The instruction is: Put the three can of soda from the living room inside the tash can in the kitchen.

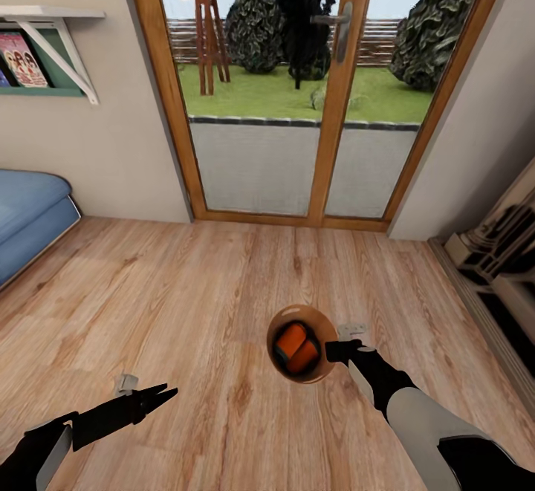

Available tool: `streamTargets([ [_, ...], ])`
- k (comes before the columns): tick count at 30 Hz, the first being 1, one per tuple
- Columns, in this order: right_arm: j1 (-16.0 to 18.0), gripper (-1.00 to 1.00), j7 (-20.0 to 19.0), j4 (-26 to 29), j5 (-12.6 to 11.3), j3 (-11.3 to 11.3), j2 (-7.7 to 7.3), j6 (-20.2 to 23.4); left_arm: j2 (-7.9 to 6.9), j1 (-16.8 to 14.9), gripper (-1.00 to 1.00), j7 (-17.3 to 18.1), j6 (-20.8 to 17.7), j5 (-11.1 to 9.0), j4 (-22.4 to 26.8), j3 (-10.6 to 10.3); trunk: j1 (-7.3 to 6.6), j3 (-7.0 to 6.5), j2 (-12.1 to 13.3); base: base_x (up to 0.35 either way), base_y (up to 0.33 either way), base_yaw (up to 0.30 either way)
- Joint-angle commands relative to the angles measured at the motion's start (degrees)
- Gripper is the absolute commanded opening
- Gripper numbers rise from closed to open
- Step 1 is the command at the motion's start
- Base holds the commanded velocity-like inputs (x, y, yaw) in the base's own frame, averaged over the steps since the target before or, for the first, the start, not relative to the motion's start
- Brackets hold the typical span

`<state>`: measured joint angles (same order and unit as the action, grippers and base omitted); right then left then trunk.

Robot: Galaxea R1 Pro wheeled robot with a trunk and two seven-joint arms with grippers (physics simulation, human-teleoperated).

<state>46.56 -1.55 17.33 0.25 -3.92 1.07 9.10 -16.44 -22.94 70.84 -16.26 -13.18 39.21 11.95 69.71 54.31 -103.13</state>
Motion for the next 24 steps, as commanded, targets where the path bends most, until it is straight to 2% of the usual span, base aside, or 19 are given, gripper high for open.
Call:
streamTargets([
  [1, 0.0, -1.0, -0.3, 0.1, -0.3, 0.2, 0.0, 0.0, 0.0, 0.0, 1.0, 0.0, 0.0, 0.0, 0.0, 0.0, 0.0, 0.04, 0.0, 0.0, 0.0, 0.0],
  [24, 0.0, -1.0, -0.3, 0.1, -0.3, 0.2, 0.07, -0.6, 0.0, 0.0, 1.0, 0.0, 0.0, 0.0, 0.0, 0.0, 0.0, 2.1, 0.0, 0.0, 0.0, 0.0],
])
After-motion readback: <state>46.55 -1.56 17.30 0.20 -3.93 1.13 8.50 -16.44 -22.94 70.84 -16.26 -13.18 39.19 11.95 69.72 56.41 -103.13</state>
